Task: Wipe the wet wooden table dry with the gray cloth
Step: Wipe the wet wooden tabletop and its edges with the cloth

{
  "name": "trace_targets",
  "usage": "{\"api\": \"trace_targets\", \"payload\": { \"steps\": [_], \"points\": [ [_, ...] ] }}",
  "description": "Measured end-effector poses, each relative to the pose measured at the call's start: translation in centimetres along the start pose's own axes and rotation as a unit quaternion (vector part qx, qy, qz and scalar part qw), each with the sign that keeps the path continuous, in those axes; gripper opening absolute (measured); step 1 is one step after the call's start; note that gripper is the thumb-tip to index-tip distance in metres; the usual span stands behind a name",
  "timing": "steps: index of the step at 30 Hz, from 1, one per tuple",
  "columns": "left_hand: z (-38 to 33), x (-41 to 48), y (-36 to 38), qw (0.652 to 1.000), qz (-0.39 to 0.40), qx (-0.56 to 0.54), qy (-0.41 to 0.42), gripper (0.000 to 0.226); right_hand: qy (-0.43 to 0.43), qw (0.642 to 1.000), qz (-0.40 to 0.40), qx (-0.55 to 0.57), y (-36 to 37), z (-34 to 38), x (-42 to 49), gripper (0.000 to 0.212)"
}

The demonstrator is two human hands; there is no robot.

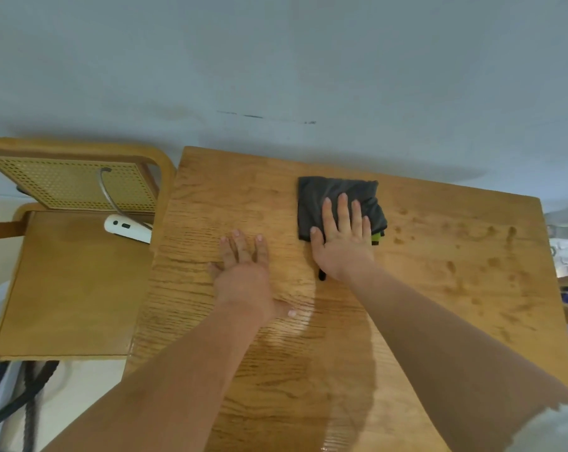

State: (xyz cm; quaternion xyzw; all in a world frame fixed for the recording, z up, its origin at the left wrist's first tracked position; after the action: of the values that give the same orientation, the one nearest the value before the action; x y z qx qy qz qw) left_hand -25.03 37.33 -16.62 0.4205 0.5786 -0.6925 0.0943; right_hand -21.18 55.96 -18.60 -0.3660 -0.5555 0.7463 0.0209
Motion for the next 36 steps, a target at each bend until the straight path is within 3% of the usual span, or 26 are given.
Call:
{"api": "trace_targets", "payload": {
  "steps": [10,16,19,22,25,29,32,36],
  "points": [
    [-0.2,-0.4,-0.1,1.0,-0.005,-0.002,-0.001,0.152,-0.05,0.999,0.011,0.009,6.9,1.7,-10.7,0.069],
    [0.0,-0.3,-0.1,1.0,0.007,0.005,-0.004,0.159,-0.122,0.99,0.044,-0.062,3.9,-1.9,-7.5,0.072],
    [-1.4,-0.2,-1.0,0.999,0.027,0.031,-0.007,0.157,-0.095,0.99,0.058,-0.082,0.5,-5.0,-3.0,0.067],
    [-5.4,-1.0,-2.4,0.994,0.02,0.09,0.065,0.136,-0.042,0.997,0.055,-0.037,-1.1,-6.5,-0.2,0.069],
    [-9.7,-1.4,-2.8,0.99,0.0,0.074,0.121,0.119,-0.029,0.999,0.014,-0.015,0.0,-7.4,-1.3,0.067],
    [-12.8,-0.6,-2.0,0.993,0.031,0.054,0.097,0.142,-0.046,0.999,-0.023,0.004,2.6,-9.4,-7.2,0.065],
    [-13.7,-0.1,-0.8,0.993,0.056,0.07,0.075,0.158,-0.075,0.997,0.009,-0.024,4.0,-11.9,-10.4,0.065],
    [-13.4,-0.5,-0.2,0.996,0.019,0.058,0.064,0.159,-0.129,0.988,0.06,-0.063,3.5,-15.0,-10.2,0.065]
  ]
}}
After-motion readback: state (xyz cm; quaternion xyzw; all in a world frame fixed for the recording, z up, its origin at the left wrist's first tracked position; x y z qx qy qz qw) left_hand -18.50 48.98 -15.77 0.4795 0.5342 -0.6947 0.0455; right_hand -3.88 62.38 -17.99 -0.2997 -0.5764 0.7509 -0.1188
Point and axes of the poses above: each hand's wrist, its own x-axis towards the middle knuckle, its own y-axis out of the palm, z = x × y, the point moved 3 cm from there along x, towards the middle knuckle
